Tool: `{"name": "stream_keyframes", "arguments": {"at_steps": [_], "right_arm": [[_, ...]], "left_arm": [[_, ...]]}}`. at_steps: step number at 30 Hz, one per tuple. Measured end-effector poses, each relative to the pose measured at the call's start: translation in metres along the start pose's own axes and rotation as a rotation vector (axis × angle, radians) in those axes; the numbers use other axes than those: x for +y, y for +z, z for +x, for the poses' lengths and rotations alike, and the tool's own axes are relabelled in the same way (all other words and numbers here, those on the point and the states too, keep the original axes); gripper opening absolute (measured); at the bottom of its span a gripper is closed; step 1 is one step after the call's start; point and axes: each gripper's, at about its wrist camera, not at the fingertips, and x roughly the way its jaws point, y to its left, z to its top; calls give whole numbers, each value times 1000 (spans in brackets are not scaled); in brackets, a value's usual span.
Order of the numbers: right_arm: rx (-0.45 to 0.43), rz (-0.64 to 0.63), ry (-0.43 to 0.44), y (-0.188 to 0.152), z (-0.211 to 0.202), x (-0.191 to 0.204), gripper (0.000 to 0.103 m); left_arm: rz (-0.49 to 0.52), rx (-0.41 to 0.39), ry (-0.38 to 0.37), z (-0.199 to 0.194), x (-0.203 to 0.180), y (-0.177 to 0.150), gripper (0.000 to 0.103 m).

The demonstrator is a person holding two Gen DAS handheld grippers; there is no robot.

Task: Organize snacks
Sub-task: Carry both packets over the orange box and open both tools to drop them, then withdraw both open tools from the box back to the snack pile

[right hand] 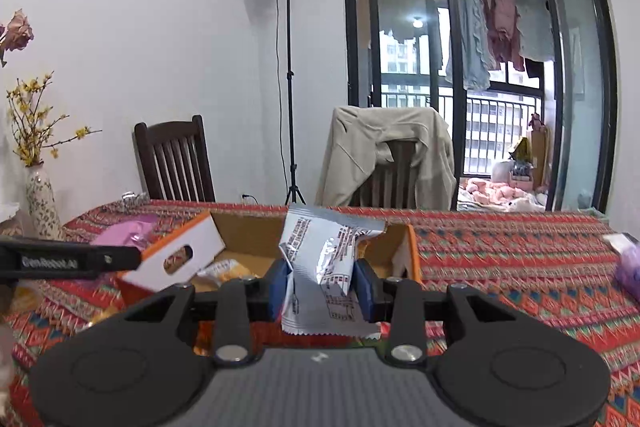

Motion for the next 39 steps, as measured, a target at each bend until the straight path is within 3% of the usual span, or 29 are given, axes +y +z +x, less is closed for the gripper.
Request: {"name": "stream_keyframes", "arguments": {"at_steps": [7, 13, 19, 26, 29, 31, 32, 34, 39], "right_arm": [[-1, 41, -1, 22, 55, 4, 35], [17, 47, -4, 13, 91, 6, 35], [60, 29, 6, -2, 101, 4, 35], [77, 11, -7, -10, 99, 5, 41], [77, 22, -2, -11, 96, 4, 59], [68, 43, 5, -10, 94, 1, 88], [62, 56, 6, -10, 93, -1, 92], [47, 68, 1, -10, 90, -3, 98], [17, 85, -7, -9, 83, -7, 103]], "left_arm": [[-33, 14, 20, 47, 2, 15, 63], [-42, 10, 83, 78, 9, 11, 63], [-21, 50, 75, 96, 15, -3, 63], [7, 19, 50, 89, 15, -13, 63], [5, 5, 55, 87, 15, -13, 68], [-4, -9, 63, 85, 15, -12, 78], [-8, -18, 64, 84, 16, -12, 81], [-27, -33, 70, 82, 19, -12, 103], [-59, -60, 86, 80, 23, -11, 103]]}}
